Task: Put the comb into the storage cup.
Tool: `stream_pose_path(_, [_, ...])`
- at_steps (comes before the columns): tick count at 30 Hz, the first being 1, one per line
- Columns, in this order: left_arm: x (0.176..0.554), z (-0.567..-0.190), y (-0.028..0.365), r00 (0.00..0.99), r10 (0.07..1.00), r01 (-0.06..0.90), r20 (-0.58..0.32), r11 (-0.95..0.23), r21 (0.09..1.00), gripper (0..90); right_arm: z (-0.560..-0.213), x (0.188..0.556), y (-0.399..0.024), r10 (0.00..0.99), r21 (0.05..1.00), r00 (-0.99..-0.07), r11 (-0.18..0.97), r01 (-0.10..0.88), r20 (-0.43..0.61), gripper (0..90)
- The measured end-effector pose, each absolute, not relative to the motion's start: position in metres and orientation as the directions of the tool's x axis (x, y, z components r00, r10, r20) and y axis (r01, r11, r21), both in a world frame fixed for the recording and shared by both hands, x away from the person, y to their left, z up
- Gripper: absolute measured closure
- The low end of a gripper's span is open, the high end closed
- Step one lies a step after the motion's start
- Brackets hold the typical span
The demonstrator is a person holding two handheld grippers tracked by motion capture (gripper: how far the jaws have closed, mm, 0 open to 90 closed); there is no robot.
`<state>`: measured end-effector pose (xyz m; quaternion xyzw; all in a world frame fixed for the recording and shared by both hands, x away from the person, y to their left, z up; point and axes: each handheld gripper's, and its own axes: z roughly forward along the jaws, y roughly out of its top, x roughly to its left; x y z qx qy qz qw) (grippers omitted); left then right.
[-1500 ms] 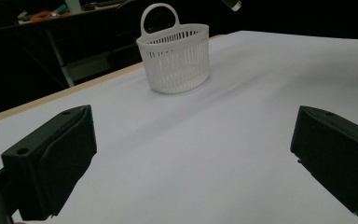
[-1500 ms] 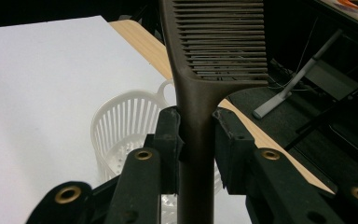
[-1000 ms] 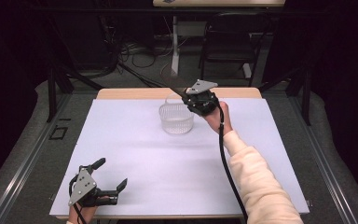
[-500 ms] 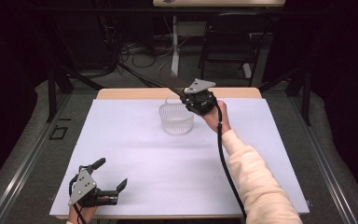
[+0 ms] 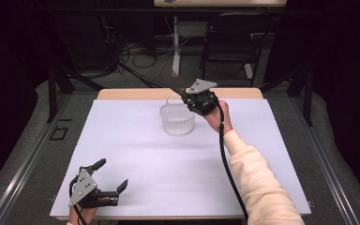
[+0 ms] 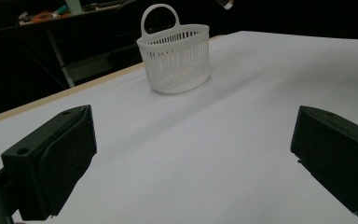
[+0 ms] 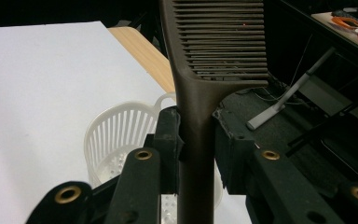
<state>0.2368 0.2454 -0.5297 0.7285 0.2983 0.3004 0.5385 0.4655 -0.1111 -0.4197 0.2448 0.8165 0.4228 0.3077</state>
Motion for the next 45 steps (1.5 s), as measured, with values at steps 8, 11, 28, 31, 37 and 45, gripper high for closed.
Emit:
stream_pose_path(8, [0.236,-0.529,0.245,0.641,0.758,0.108,0.119,-0.242,0.964,0.2,-0.421,0.467,-0.109,0.657,0.841,-0.688,0.526,0.125,-0.308,72.3])
stream_pose_path(11, [0.236,-0.529,0.245,0.641,0.758,0.110,0.119,-0.244,0.964,0.2,-0.421,0.467,-0.108,0.653,0.840,-0.688,0.529,0.117,-0.316,72.3])
stream_pose_path(28, [0.236,-0.529,0.245,0.640,0.759,0.108,0.119,-0.243,0.964,0.2,-0.424,0.468,-0.107,0.654,0.855,-0.682,0.512,0.081,-0.327,72.3])
stream_pose_path(31, [0.236,-0.529,0.245,0.641,0.758,0.109,0.119,-0.243,0.964,0.2,-0.424,0.469,-0.106,0.652,0.855,-0.683,0.513,0.076,-0.331,72.3])
stream_pose_path(37, [0.236,-0.529,0.245,0.642,0.757,0.106,0.119,-0.242,0.964,0.2,-0.426,0.470,-0.103,0.644,0.851,-0.684,0.521,0.065,-0.342,72.3])
stream_pose_path(45, [0.236,-0.529,0.246,0.641,0.758,0.106,0.121,-0.243,0.964,0.2,-0.428,0.471,-0.101,0.638,0.850,-0.684,0.525,0.050,-0.353,72.3])
